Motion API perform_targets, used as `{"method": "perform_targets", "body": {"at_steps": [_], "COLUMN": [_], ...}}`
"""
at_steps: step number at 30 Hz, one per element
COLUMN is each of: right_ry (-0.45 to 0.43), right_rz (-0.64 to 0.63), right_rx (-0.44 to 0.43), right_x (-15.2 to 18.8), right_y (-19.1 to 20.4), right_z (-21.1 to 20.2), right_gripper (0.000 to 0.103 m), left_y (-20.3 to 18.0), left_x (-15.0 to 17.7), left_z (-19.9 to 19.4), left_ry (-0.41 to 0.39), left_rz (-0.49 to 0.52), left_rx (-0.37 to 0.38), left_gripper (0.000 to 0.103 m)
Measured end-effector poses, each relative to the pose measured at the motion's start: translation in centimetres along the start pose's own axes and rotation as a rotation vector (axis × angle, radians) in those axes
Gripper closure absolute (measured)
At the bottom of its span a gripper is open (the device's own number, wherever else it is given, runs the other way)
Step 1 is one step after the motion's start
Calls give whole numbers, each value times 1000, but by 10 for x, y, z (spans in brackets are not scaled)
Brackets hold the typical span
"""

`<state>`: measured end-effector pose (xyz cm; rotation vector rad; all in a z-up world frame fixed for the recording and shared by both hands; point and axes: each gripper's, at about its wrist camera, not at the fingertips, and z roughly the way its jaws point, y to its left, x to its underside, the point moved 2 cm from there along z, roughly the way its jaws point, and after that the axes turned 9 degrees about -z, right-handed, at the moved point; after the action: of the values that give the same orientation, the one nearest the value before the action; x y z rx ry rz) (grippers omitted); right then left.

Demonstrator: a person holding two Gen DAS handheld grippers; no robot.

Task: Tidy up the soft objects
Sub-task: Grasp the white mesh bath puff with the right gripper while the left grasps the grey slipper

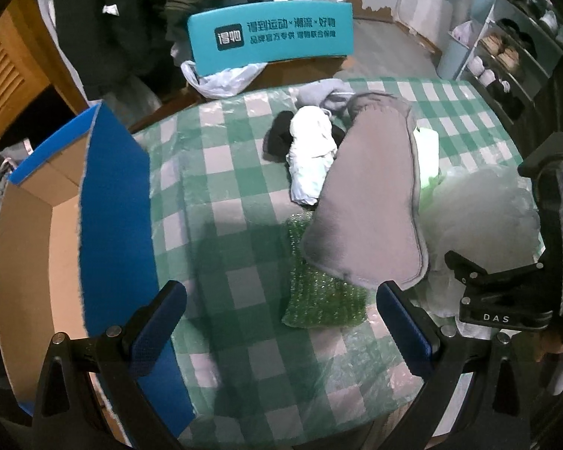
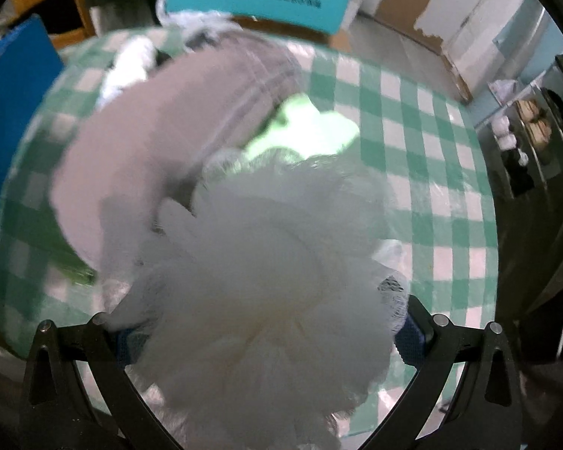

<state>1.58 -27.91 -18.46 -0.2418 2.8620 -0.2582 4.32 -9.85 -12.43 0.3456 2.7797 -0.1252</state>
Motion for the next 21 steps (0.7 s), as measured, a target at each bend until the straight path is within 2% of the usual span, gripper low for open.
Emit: {"method": "perform_targets", "body": {"at_steps": [6,8,11,14,21], "right_ry": [17,12,1,-29,-84], "right_rz": [42,43,59,103,182], "right_rx": [-55,-70,-96,-122,-116], "right_x": [6,8,9,11,12], "right_y": [-12,-16,-22,-32,-56], "right_z": [7,6,4,-1,-9], "right_gripper": [4,17,30,39,42], "left_y": [-13,-20,-29,-41,-71], "left_x": [-8,-11,-17,-23,-32], "left_z": [10,15,23,31,48], "left_ry": [18,29,44,58,48], "left_rz": [10,15,16,0,19], "left_rx": [37,57,77,101,89], "left_gripper": [1,1,1,1,1]}}
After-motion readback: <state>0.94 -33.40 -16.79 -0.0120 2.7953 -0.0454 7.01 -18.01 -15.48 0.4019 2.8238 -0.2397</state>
